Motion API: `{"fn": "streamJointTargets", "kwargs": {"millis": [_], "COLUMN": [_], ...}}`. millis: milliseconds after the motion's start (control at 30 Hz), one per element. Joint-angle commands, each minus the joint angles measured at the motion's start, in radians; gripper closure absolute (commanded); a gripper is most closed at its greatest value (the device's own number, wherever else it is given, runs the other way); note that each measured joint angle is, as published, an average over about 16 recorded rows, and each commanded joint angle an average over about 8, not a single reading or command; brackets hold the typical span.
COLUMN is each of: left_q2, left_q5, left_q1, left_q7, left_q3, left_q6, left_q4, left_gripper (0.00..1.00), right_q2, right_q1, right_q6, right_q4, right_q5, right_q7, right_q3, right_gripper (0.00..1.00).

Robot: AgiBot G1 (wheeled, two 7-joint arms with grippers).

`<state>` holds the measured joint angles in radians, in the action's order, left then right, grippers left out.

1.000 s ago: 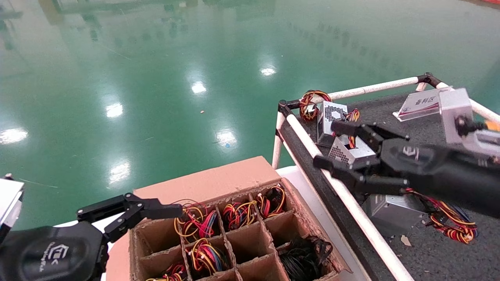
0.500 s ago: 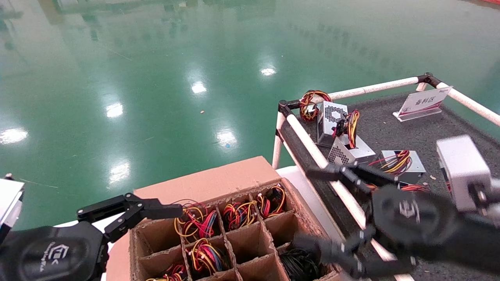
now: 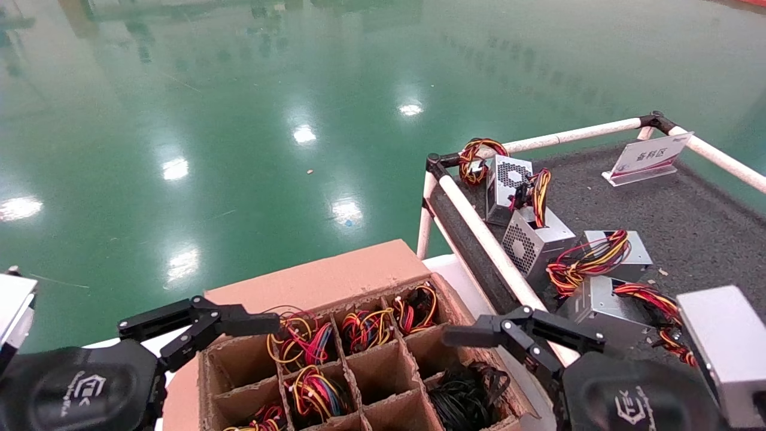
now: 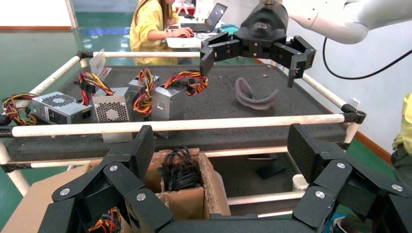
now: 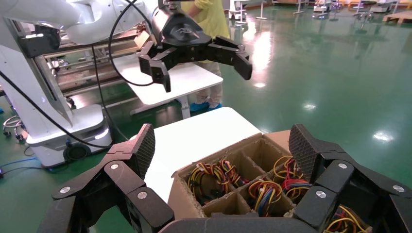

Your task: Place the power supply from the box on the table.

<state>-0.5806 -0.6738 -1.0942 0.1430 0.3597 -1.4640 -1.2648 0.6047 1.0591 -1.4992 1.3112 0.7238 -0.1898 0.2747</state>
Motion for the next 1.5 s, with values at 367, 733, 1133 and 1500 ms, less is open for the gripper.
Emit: {"fn": "streamJointTargets", "kwargs": {"millis": [367, 733, 1133, 1500], "left_q2": [0.000, 0.000, 0.000, 0.000], "left_q5": [0.000, 0.000, 0.000, 0.000], "left_q1": [0.000, 0.000, 0.000, 0.000], "left_q7": [0.000, 0.000, 0.000, 0.000], "left_q3": [0.000, 0.000, 0.000, 0.000], "left_q6": [0.000, 0.000, 0.000, 0.000], "left_q4": [0.000, 0.000, 0.000, 0.000], "left_gripper": [0.00, 0.00, 0.00, 0.00], "right_q2": [0.003, 0.005, 0.006, 0.007], "right_q1": [0.008, 0.013, 0.015, 0.016], "right_q6": [0.002, 0.003, 0.004, 0.004], "right_q4": [-0.015, -0.024, -0.027, -0.028], "right_q5": [0.003, 0.005, 0.006, 0.007], "right_q7": [0.001, 0.002, 0.002, 0.002], "right_q3": [0.002, 0.004, 0.005, 0.005], "right_gripper": [0.00, 0.00, 0.00, 0.00]}}
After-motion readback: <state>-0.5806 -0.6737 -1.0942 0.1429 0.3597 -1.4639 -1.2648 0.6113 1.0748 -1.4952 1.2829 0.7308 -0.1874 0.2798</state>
